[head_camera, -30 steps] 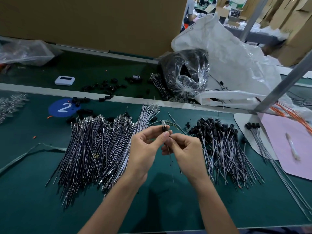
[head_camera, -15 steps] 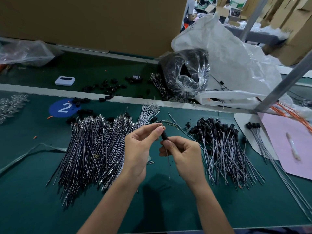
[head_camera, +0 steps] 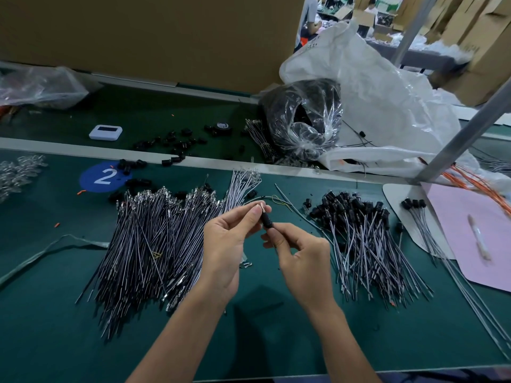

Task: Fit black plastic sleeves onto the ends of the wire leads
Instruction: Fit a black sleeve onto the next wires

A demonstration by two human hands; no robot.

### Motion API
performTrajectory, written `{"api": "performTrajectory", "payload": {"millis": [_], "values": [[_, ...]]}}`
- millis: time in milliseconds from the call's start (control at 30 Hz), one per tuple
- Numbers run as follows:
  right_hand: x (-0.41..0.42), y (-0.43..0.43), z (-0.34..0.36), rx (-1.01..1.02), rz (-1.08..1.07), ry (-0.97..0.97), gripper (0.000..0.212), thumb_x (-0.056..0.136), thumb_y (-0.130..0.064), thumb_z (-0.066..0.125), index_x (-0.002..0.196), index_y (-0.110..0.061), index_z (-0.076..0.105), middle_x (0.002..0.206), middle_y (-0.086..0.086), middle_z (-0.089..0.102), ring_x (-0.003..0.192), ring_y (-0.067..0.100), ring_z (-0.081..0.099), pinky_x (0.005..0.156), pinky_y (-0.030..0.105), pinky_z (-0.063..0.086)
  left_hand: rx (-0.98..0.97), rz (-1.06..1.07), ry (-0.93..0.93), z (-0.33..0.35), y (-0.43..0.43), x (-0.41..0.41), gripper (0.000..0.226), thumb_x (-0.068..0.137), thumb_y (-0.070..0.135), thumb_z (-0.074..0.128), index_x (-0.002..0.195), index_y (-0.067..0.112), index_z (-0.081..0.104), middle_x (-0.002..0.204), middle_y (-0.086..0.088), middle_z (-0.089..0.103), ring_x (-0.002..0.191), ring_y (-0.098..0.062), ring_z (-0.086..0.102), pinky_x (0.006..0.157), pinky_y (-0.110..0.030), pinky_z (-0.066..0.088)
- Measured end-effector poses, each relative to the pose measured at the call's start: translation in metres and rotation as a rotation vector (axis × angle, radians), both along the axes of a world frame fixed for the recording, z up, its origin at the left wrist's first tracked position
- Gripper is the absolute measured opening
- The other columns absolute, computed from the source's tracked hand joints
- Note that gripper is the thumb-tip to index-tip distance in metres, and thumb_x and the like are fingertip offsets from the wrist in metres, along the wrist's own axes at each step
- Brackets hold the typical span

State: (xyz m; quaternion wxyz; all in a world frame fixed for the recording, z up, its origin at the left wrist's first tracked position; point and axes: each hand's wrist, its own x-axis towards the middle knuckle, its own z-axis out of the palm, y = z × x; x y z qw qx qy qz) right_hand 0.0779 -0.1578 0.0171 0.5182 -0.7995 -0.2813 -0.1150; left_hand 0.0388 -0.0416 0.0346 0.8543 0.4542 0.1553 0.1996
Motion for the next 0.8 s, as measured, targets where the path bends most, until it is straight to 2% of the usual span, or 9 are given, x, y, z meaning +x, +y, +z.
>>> {"api": "performTrajectory", "payload": {"millis": [133,400,800], "values": [[-0.0009,-0.0007,-0.0002,-0.032,-0.009,-0.057,0.011,0.092,-0.006,0.065,0.097,-0.008,0.074,0.077,-0.006,0.074,0.070,0.001,0.069,0.067,0.023,0.055,0.002,-0.029,-0.012,0.0019,0.0004,-0.0021,0.014,0.073,0.020,0.069,0.081,0.016,0.081,0.093,-0.010,0.076,0.090,-0.017,0.069,0.085,-0.027,0.055],[-0.0004,-0.0002,-0.0009,-0.046,0.019,-0.049,0.018,0.095,-0.021,0.057,0.099,-0.013,0.073,0.084,-0.010,0.075,0.072,0.009,0.071,0.063,0.039,0.056,-0.040,-0.028,-0.030,0.0038,0.0000,-0.0036,0.015,0.073,0.019,0.069,0.081,0.014,0.080,0.093,-0.012,0.075,0.088,-0.019,0.069,0.076,-0.023,0.056],[0.0005,0.0002,-0.0006,-0.080,0.010,-0.023,0.018,0.095,-0.021,0.059,0.099,-0.015,0.075,0.082,-0.010,0.075,0.069,0.010,0.071,0.062,0.040,0.056,-0.034,0.021,-0.035,0.0003,-0.0009,-0.0027,0.012,0.075,0.017,0.070,0.081,0.013,0.080,0.094,-0.015,0.075,0.089,-0.020,0.069,0.074,-0.023,0.056]]}}
